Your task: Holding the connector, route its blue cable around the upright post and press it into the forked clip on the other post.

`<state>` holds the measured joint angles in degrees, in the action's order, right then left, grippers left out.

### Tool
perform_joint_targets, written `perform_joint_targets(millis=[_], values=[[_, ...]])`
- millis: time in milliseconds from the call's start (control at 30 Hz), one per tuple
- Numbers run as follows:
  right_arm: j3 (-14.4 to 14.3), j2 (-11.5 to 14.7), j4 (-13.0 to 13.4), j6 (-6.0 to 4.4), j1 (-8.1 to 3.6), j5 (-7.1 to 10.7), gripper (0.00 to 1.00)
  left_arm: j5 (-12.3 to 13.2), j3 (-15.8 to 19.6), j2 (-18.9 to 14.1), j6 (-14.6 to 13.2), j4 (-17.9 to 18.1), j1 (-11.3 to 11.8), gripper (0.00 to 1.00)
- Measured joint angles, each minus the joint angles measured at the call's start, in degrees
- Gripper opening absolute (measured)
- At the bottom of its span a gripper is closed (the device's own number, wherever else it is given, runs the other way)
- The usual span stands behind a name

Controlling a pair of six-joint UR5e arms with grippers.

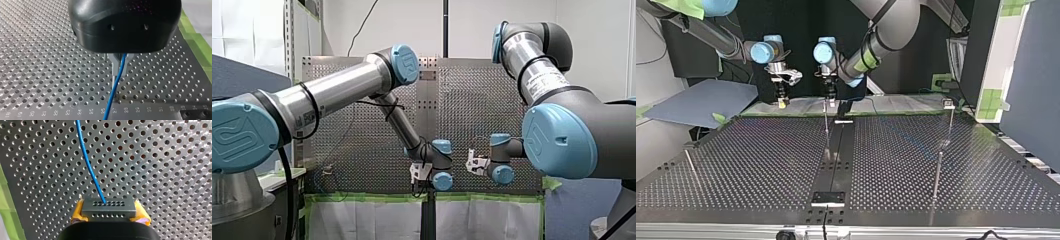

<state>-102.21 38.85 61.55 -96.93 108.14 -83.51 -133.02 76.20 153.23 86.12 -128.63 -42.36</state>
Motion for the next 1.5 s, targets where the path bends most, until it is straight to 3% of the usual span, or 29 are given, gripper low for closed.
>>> perform_joint_targets(millis=[233,767,1500], values=[[0.30,-0.02,-0.35,0.12,0.00,0.00,0.00,1.66,-0.02,0.01,1.00,-0.07,0.78,0.05],[1.36,-0.07,-1.83,0.05,-0.01,-0.08,0.00,7.26,-0.63,0.06,6.95,-1.61,3.37,0.05],[3.06,-0.18,-3.59,-0.31,-0.61,-0.32,0.00,10.25,-1.40,0.06,7.94,-3.44,5.33,0.05]])
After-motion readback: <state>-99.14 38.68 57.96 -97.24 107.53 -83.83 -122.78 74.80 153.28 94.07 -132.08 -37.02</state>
